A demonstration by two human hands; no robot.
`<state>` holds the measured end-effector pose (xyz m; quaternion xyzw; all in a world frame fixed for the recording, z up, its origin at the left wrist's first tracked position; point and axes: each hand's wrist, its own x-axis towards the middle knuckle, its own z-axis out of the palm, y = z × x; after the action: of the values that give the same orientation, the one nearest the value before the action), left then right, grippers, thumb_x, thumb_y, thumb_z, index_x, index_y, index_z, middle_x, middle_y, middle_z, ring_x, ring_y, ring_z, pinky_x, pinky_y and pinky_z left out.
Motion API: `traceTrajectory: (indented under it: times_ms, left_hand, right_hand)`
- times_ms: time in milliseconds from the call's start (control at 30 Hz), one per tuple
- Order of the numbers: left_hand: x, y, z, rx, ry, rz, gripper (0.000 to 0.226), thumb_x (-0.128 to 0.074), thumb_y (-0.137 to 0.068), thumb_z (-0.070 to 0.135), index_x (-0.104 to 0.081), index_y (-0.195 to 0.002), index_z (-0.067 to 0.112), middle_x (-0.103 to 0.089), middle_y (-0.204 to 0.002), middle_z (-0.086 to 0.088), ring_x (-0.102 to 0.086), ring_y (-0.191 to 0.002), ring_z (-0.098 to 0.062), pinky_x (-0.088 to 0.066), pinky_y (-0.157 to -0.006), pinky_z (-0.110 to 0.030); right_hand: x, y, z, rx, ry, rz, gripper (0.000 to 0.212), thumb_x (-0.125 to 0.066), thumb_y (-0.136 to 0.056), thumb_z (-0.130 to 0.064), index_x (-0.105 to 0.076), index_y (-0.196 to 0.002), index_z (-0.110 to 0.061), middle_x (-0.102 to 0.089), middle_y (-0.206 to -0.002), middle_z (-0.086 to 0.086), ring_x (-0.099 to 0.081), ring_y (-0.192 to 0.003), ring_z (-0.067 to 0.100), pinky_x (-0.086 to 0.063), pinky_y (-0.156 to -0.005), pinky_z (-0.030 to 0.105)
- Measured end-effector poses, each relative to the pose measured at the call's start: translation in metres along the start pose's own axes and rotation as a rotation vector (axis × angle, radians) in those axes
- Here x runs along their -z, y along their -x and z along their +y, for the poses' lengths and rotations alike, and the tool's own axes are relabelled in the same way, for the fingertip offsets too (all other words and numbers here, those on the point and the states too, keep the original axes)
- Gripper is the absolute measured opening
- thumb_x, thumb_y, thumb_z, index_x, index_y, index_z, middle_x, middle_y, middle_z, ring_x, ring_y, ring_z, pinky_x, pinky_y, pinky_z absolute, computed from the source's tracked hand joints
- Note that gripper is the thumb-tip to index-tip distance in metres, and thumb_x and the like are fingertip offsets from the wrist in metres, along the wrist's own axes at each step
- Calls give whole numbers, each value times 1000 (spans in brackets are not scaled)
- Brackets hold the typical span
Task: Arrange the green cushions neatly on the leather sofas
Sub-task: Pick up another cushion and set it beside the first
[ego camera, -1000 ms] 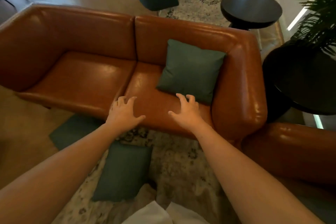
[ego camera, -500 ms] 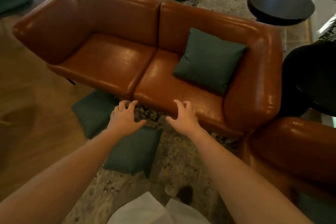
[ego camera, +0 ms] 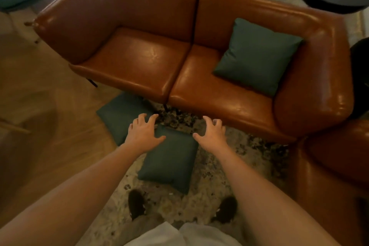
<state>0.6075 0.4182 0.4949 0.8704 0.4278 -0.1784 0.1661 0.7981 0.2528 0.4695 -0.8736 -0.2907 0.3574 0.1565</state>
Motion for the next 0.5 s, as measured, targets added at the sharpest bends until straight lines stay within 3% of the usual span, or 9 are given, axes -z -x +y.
traceTrajectory:
  times_ms: [233, 500]
  left_hand:
    - [-14, -28, -117, -74, -3, -97, 96, -63, -90, 70, -16, -165, 32, -21, -164, -16, -28, -149, -40, -31, -121, -55]
    - [-58, -54, -183, -42, 2, -218, 97, -63, -89, 71, -14, -163, 33, -24, -159, -15, -31, -144, -42, -39, -116, -56]
  right_hand:
    - [-103, -6, -60, -204, -103, 17, 83, -67, -98, -53, -23, -165, -32, -8, -169, 13, -15, -155, 44, -33, -121, 55]
    - [-180, -7, -59, -408, -167, 34, 90, -66, -96, -60, -18, -166, -31, -9, -171, 14, -17, -156, 41, -34, -121, 53]
